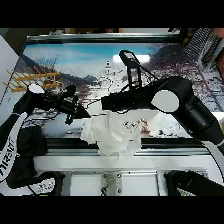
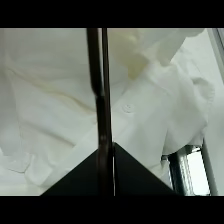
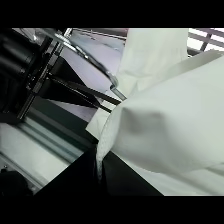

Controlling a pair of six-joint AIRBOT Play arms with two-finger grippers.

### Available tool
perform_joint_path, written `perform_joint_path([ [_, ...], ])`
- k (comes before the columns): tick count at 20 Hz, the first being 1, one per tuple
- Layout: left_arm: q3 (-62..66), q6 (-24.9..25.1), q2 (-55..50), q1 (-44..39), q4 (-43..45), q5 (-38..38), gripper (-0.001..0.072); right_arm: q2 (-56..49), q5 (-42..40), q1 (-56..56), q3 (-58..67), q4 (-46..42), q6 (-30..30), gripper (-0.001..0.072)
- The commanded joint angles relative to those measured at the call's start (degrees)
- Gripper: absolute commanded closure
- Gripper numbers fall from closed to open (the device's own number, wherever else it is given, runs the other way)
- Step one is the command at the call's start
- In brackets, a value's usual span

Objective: Fold the clothes and pants, and hang the long-sleeved shirts on hangers.

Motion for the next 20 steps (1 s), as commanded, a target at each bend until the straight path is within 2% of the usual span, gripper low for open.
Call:
perform_joint_path([
  [1,0.0,0.2,0.0,0.0,-0.1,-0.4,0.0687,-0.2,-1.4,0.1,0.1,0.6,-1.1,0.0696],
  [4,0.0,0.2,0.0,0.0,-0.1,-0.7,0.0687,-0.2,-1.2,0.1,0.1,0.6,-1.1,0.0682],
  [5,0.0,0.2,0.0,0.0,-0.1,-0.8,0.0687,-0.2,-1.1,0.1,0.1,0.6,-1.1,0.0605],
  [6,0.0,0.2,0.0,0.0,-0.1,-0.9,0.0687,-0.1,-1.1,0.1,0.1,0.6,-1.1,0.0402],
  [7,0.0,0.2,0.0,0.0,-0.1,-1.2,0.0686,0.0,-1.1,0.1,0.1,0.6,-1.1,0.0279],
  [9,0.0,0.2,0.0,0.0,-0.1,-1.7,0.0687,0.4,-0.9,0.1,0.1,0.9,-3.9,0.0264],
  [11,0.0,0.2,0.0,0.0,-0.1,-2.2,0.0687,1.3,0.9,-0.2,0.1,0.9,-4.1,0.0264],
  [16,0.0,0.2,0.0,0.0,-0.1,-2.2,0.0686,5.2,10.2,-4.2,0.1,1.3,-4.1,0.0264],
  [18,0.0,0.2,0.0,0.0,-0.1,-2.2,0.0686,7.4,13.3,-6.9,0.1,2.2,-8.0,0.0262],
  [20,0.0,0.2,0.0,0.0,-0.1,-2.3,0.0686,9.7,15.2,-10.5,0.1,5.1,-15.1,0.0259],
])
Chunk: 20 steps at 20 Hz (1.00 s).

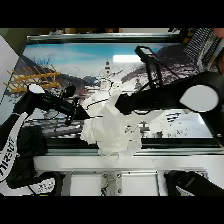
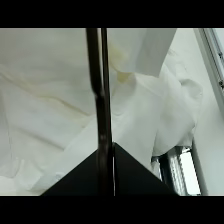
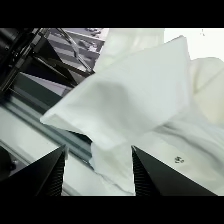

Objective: Fold the clothes and pants, and hang the long-sleeved shirts on hangers.

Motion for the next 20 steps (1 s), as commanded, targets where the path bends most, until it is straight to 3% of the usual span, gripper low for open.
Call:
perform_joint_path([
  [1,0.0,0.0,0.0,0.0,0.0,-0.2,0.0686,4.0,6.3,-6.5,0.1,4.9,-11.7,0.0259],
  [5,0.0,0.0,0.0,0.0,0.0,-1.5,0.0686,8.0,15.8,-23.3,-1.0,14.0,-29.1,0.0259],
  [13,0.0,-0.3,0.0,0.0,0.1,-3.0,0.0686,10.9,15.7,-59.9,-21.3,47.2,-61.1,0.026],
  [20,0.0,-0.3,0.0,0.0,0.1,-3.1,0.0686,11.0,17.9,-61.5,-29.4,45.9,-72.6,0.0249],
])
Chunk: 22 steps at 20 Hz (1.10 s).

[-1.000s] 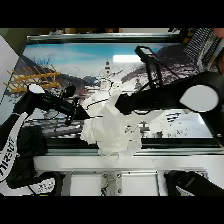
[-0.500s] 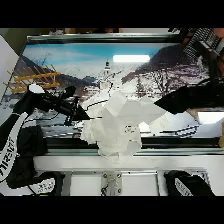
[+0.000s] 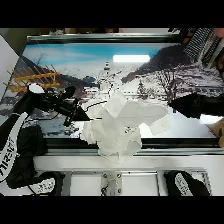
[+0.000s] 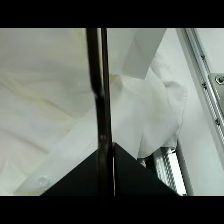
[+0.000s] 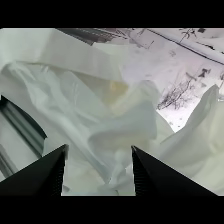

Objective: Fold the clothes and pants, and hang the long-sleeved shirts on hangers.

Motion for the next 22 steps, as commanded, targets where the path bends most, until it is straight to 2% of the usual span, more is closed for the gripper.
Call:
perform_joint_path([
  [1,0.0,0.0,0.0,0.0,0.0,-0.1,0.0685,0.1,1.1,-0.1,-4.0,1.5,-8.5,0.0161],
  [2,0.0,-0.1,0.0,0.0,0.0,-0.1,0.0686,0.0,1.1,0.3,-4.7,1.5,-10.4,0.0115],
  [7,0.0,-1.1,0.0,0.0,0.1,-0.1,0.0686,-1.1,0.8,2.7,-6.9,1.5,-21.5,0.0117],
  [22,0.0,-1.1,-0.1,0.0,0.4,-0.1,0.0686,-14.4,-0.7,16.2,-6.9,8.7,-25.2,0.0128],
])
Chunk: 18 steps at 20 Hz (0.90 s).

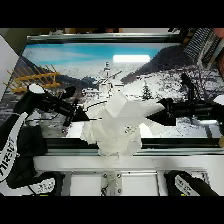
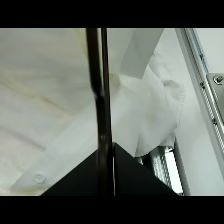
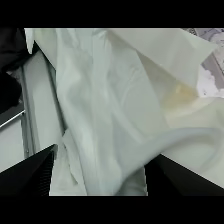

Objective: Fold the clothes and pants, and hang the long-sleeved shirts on hangers.

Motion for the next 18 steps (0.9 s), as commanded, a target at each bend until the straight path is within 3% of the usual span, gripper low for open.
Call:
perform_joint_path([
  [1,0.0,0.0,0.0,0.0,-0.2,0.0,0.0686,-1.9,0.0,2.6,0.0,2.5,-0.5,0.0128],
  [6,0.0,0.0,0.0,0.0,-0.2,0.0,0.0686,-1.9,-1.1,3.7,0.0,2.6,-0.5,0.0134],
  [9,0.0,0.0,0.0,0.0,-0.2,0.0,0.0686,-1.9,-1.4,3.6,0.0,2.6,-1.9,0.0511],
  [10,0.0,0.0,0.0,0.0,-0.2,0.0,0.0686,-1.9,-1.3,3.6,0.0,2.6,-5.0,0.07],
  [16,0.0,-0.8,0.0,0.0,-0.2,0.0,0.0685,-1.9,-2.1,3.7,0.0,2.6,-31.4,0.0696],
  [18,0.0,-0.8,0.0,0.0,-0.2,0.0,0.0685,-1.9,-3.4,3.6,0.0,2.6,-32.0,0.0696],
])
